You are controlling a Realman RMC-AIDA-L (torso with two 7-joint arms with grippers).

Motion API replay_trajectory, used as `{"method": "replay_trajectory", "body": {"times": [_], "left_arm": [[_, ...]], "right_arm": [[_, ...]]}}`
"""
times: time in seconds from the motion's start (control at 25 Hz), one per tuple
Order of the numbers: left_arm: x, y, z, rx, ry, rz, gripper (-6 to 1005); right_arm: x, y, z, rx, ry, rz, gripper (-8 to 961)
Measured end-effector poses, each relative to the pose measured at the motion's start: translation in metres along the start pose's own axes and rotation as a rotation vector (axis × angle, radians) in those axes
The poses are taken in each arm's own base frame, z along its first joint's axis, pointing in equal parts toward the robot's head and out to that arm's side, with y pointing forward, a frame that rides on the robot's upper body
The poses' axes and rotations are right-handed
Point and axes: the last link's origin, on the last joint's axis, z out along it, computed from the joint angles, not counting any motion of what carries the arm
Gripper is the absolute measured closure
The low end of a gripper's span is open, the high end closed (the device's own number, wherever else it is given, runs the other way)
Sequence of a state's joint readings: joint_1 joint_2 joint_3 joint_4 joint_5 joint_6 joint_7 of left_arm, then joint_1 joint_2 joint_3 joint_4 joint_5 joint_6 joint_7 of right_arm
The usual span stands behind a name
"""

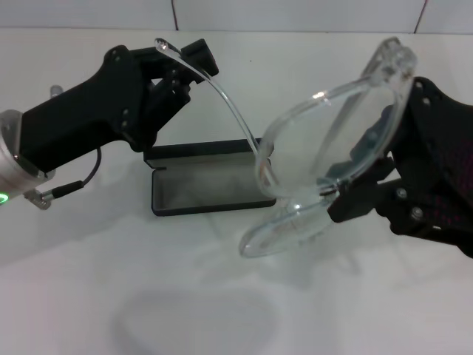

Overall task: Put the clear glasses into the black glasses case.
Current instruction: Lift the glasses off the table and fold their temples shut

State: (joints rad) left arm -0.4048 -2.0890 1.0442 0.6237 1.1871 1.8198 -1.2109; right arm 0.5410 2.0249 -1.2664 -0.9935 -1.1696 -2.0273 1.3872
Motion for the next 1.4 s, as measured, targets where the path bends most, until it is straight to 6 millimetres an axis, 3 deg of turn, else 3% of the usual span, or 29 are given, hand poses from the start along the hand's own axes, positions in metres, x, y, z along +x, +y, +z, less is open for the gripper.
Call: {"method": "replay_trajectory", "body": {"times": [0.92,1.16,1.4], "left_arm": [[0.007,0.01,0.005,-0.081,0.048,0.006,927],[0.009,0.008,-0.001,-0.051,0.055,0.016,926],[0.008,0.003,-0.013,0.026,0.077,0.008,926]], "right_arm": [[0.021,-0.015,-0.007,0.112,0.023,0.099,893],[0.015,-0.012,-0.007,0.097,0.01,0.069,893],[-0.001,0.003,-0.005,0.041,-0.026,-0.025,893]]}}
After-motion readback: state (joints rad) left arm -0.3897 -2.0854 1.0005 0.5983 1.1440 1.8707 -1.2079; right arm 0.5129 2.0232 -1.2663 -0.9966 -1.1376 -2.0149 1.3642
